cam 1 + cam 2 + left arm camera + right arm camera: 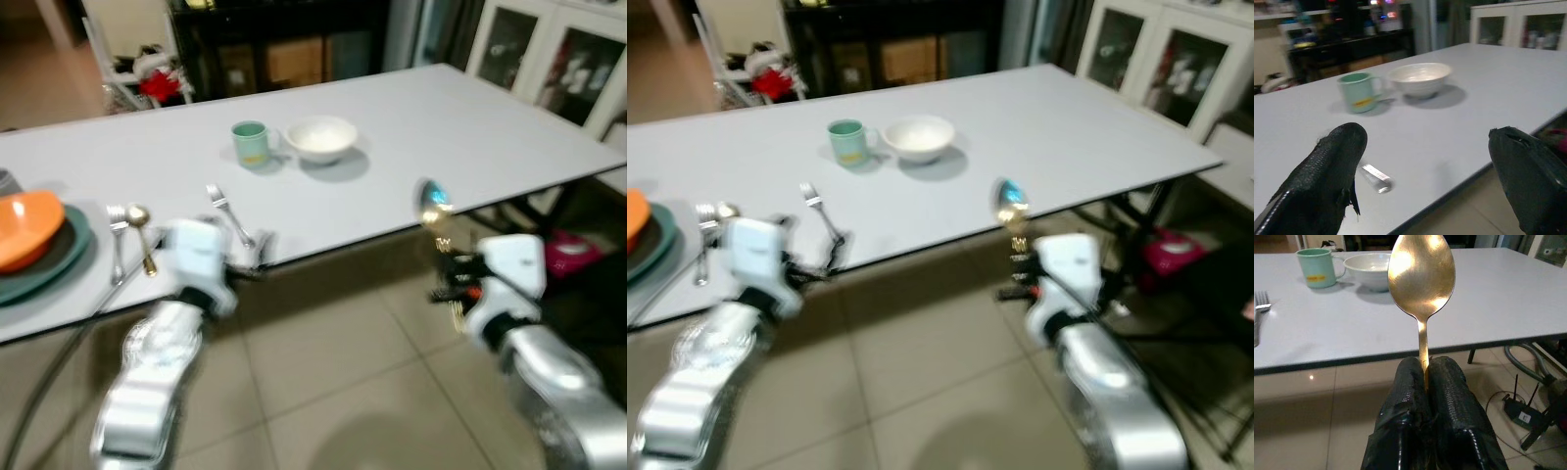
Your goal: Setting the table
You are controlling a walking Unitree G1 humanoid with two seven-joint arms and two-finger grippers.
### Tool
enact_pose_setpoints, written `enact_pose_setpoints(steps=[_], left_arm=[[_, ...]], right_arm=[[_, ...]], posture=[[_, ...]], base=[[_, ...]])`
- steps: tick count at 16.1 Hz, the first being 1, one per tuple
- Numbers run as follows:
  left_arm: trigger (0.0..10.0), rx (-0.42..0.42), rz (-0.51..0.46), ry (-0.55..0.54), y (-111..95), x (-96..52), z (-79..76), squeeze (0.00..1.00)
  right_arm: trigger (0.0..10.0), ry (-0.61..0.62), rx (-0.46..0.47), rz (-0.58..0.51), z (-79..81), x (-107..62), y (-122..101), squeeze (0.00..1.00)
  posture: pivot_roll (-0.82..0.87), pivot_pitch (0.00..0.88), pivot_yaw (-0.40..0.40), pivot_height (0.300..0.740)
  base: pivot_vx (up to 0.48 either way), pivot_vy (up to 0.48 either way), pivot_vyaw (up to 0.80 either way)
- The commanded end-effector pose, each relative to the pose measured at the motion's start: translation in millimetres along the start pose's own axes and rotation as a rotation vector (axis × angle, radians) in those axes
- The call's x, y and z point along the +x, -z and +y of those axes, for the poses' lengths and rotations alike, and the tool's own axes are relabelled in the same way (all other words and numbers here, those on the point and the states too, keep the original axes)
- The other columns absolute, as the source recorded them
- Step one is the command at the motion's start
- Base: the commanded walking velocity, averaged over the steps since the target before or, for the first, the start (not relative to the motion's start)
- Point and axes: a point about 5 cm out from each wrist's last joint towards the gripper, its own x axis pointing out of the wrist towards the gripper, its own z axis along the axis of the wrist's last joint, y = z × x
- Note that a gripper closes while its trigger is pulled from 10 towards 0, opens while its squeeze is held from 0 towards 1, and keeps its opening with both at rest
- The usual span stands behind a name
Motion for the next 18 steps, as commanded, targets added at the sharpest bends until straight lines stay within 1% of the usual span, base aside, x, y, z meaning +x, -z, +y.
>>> enact_pose_setpoints(steps=[1, 8, 11, 18], left_arm=[[10.0, 0.023, -0.009, -0.032, -4.1, -1.2, 9.3, 0.00], [10.0, 0.022, -0.004, -0.003, -3.1, 0.0, 5.0, 0.00], [10.0, 0.021, -0.005, 0.013, -2.9, 0.7, 2.0, 0.00], [10.0, 0.024, -0.004, 0.026, -2.6, 1.0, 0.2, 0.00]], right_arm=[[10.0, -0.049, 0.002, -0.010, 7.8, 1.9, -3.5, 0.00], [10.0, -0.087, -0.016, 0.017, 9.4, 1.0, -0.5, 0.00], [10.0, -0.091, -0.022, 0.024, 8.8, 0.3, 0.1, 0.00], [10.0, -0.097, -0.026, 0.034, 9.2, 0.0, 1.5, 0.00]], posture=[[0.03, 0.000, 0.040, 0.740], [0.03, 0.000, 0.047, 0.740], [0.02, 0.000, 0.049, 0.740], [0.02, 0.000, 0.051, 0.740]], base=[[0.319, 0.000, 0.00], [0.314, 0.000, 0.00], [0.314, 0.000, 0.00], [0.311, 0.000, 0.00]])
